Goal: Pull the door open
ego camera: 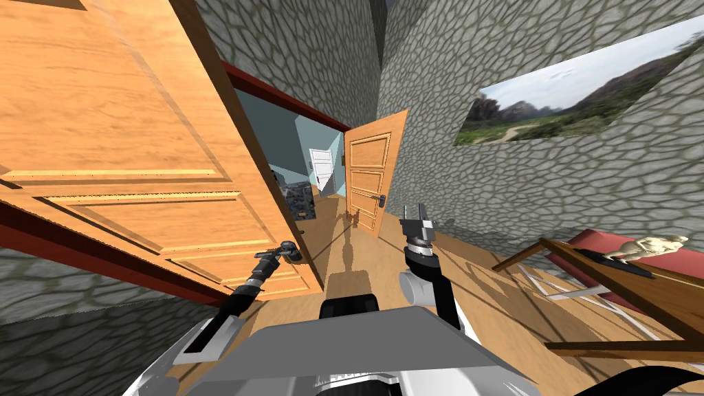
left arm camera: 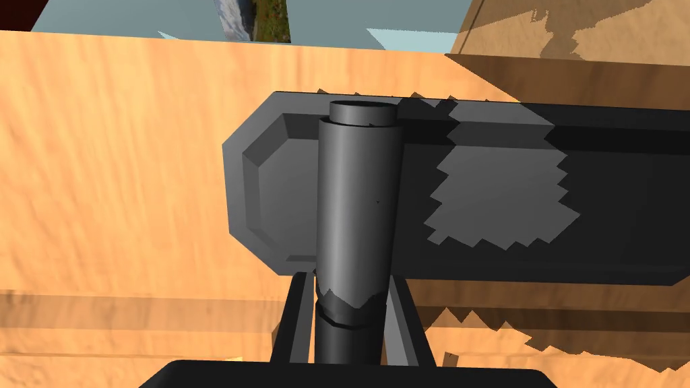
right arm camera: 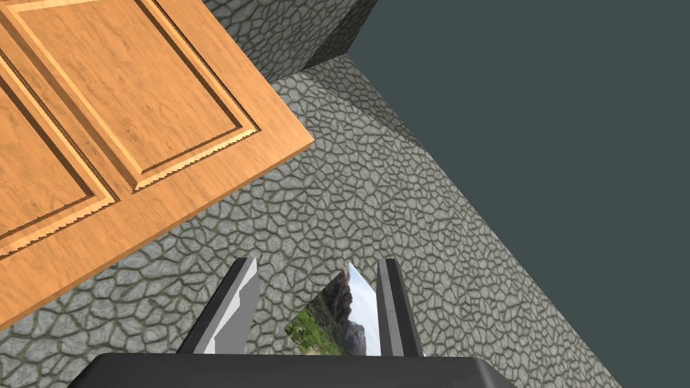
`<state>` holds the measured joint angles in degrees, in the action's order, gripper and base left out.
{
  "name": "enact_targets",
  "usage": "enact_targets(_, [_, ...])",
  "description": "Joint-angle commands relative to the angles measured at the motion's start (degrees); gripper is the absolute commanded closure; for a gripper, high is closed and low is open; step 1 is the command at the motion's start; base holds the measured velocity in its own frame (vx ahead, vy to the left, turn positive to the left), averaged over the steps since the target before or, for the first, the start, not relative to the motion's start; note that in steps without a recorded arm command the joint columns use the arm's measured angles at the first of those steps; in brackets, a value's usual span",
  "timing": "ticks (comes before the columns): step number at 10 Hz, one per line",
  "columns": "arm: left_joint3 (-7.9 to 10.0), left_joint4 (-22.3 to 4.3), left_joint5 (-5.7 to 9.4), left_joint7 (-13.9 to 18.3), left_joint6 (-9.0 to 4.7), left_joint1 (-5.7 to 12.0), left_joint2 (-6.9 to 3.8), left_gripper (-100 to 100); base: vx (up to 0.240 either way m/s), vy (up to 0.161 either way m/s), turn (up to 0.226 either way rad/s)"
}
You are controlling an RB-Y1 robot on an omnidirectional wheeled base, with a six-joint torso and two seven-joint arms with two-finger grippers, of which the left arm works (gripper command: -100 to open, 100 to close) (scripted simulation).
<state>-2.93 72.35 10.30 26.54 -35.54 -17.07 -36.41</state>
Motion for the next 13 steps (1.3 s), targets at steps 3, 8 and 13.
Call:
enact_targets(3, [-0.51,-0.3,-0.03,0.8,-1.88,-1.14,-0.96,100,-0.128,0.043,-0.096])
enact_targets(8, [-1.27,-0.9,0.08,2.6,-6.46,-3.80,-3.60,100,-0.173,0.062,-0.128])
enact_targets(13, [-2.48,-1.7,-0.18,3.7,-9.43,-5.07,-4.79,100,-0.154,0.049,-0.094])
